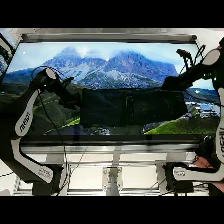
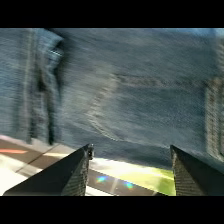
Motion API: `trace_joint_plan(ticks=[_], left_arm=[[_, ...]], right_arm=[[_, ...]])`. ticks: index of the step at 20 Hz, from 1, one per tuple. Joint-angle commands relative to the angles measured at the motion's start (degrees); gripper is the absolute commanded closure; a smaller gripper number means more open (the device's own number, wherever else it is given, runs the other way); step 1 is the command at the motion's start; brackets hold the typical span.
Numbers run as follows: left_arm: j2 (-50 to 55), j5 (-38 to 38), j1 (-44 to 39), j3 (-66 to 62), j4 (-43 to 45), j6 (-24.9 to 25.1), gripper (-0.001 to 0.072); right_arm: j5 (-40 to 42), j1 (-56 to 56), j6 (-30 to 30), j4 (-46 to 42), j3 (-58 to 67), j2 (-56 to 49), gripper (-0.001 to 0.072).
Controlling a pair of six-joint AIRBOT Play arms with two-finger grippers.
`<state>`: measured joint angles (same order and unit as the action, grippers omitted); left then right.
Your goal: Fold the clothes and pants, and hang the long-sleeved shirts on hangers.
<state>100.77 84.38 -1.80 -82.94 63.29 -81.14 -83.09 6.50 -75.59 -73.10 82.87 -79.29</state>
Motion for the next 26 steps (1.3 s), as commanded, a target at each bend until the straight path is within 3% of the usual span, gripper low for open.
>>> trace_joint_plan(ticks=[1, 6, 12, 13, 15, 16, 19, 23, 26], left_arm=[[0.0, -5.7, 0.1, 1.1, -3.6, 0.2, 0.0147], [0.9, -7.4, -0.1, 1.1, -5.1, 0.2, 0.0061], [4.8, -8.0, -3.0, 1.1, -7.8, 0.2, 0.0086], [5.3, -8.4, -3.7, 1.1, -8.7, 0.6, 0.0204], [5.4, -8.2, -4.4, 1.1, -9.5, 0.7, 0.063], [4.9, -6.6, -4.3, 1.0, -9.6, 1.3, 0.0683], [0.6, -0.8, -1.0, 1.0, -5.4, 1.8, 0.0685], [-11.2, 5.6, 7.5, 1.0, 8.5, -4.4, 0.0685], [-20.3, 8.7, 13.6, 1.0, 19.4, -5.9, 0.0684]], right_arm=[[5.6, 0.0, 0.3, -4.0, -9.1, 6.1, 0.017], [5.7, -0.1, 0.2, -4.0, -10.1, 8.5, 0.017], [5.7, -0.1, 0.1, -3.9, -10.1, 9.7, 0.017], [5.7, -0.1, 0.1, -3.9, -10.1, 9.7, 0.017], [5.7, -0.1, 0.1, -3.9, -10.1, 9.7, 0.017], [5.6, -0.1, 0.1, -3.9, -10.1, 9.7, 0.017], [5.4, -0.1, 0.1, -3.9, -10.1, 9.7, 0.017], [4.2, -0.1, 0.1, -3.8, -10.1, 9.7, 0.017], [4.3, -0.1, 0.1, -3.7, -10.1, 9.7, 0.017]])
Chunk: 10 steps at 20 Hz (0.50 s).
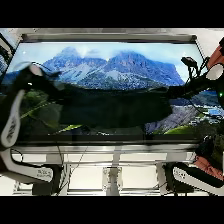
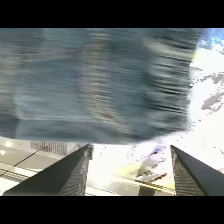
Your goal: Fold the clothes and pants, and hang the long-sleeved shirts on hangers.
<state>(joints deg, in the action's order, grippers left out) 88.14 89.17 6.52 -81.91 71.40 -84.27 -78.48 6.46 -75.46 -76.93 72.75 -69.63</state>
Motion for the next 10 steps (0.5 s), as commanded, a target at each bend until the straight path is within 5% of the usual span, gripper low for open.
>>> trace_joint_plan(ticks=[1, 10], left_arm=[[-10.4, 3.9, 6.8, -0.1, 12.7, -2.8, 0.0685], [-19.5, 5.7, 6.5, -8.4, 5.1, -2.8, 0.0685]], right_arm=[[-0.3, 0.0, 0.0, 0.2, 0.0, 0.0, 0.017], [0.5, 0.0, 0.0, 0.4, 0.0, 0.0, 0.017]])
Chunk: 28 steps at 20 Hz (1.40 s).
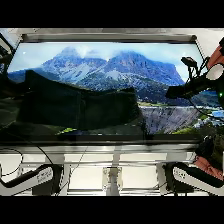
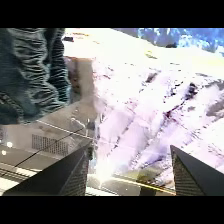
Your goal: Fold the clothes and pants, and hang the long-sleeved shirts on hangers.
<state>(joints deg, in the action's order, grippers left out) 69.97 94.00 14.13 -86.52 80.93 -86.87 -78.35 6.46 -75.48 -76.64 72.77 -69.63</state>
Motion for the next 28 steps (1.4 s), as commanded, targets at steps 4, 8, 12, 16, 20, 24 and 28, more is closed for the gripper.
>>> trace_joint_plan(ticks=[4, 8, 12, 16, 20, 24, 28], left_arm=[[0.6, 1.2, -7.6, -10.9, -6.0, -3.0, 0.0685], [5.2, 1.9, -14.9, -12.0, -5.9, -4.5, 0.0685], [11.9, 5.2, -21.0, -12.1, -6.0, -6.2, 0.0685], [15.5, 6.8, -24.8, -12.2, -6.0, -7.1, 0.0685], [15.7, 5.9, -28.8, -12.9, -6.3, -7.2, 0.0685], [15.7, -1.4, -33.2, -14.4, -12.4, -7.2, 0.0685], [18.1, -8.7, -36.7, -14.5, -18.5, -7.2, 0.0685]], right_arm=[[1.5, 0.0, 0.0, 0.5, 0.0, 0.0, 0.017], [1.5, 0.0, 0.0, 0.5, 0.0, 0.0, 0.017], [1.5, 0.0, 0.0, 0.5, 0.0, 0.0, 0.017], [1.5, 0.0, 0.0, 0.5, 0.0, 0.0, 0.017], [2.1, 0.0, 0.0, 0.9, 0.0, 0.0, 0.017], [2.5, -0.1, 0.0, 2.7, 0.0, 0.0, 0.017], [2.5, -0.1, 0.0, 3.4, 0.0, 0.0, 0.017]])
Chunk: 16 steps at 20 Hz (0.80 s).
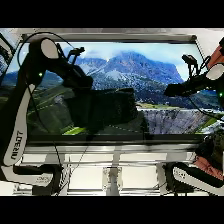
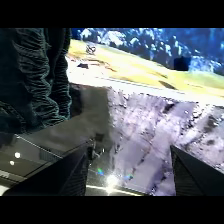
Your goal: Fold the clothes and pants, and hang the long-sleeved shirts on hangers.
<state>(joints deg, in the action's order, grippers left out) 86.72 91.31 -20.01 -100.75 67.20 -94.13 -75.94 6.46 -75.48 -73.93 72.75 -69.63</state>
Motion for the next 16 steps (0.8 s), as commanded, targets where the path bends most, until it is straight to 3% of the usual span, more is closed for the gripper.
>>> trace_joint_plan(ticks=[1, 7, 13, 16], left_arm=[[2.5, -7.4, -3.4, -0.3, -5.2, 0.0, 0.0685], [11.1, -13.1, -6.5, -0.3, -13.7, 0.1, 0.0684], [15.9, -23.1, -8.0, -0.3, -24.0, 3.8, 0.0675], [17.4, -23.9, -8.2, -0.3, -27.5, 4.2, 0.0671]], right_arm=[[0.1, -0.1, 0.0, 0.7, 0.0, 0.0, 0.017], [0.6, -0.1, 0.0, 0.7, 0.0, 0.0, 0.017], [1.0, -0.1, 0.0, 0.6, 0.0, -0.1, 0.017], [1.4, -0.1, 0.0, 0.7, 0.0, -0.1, 0.0169]])
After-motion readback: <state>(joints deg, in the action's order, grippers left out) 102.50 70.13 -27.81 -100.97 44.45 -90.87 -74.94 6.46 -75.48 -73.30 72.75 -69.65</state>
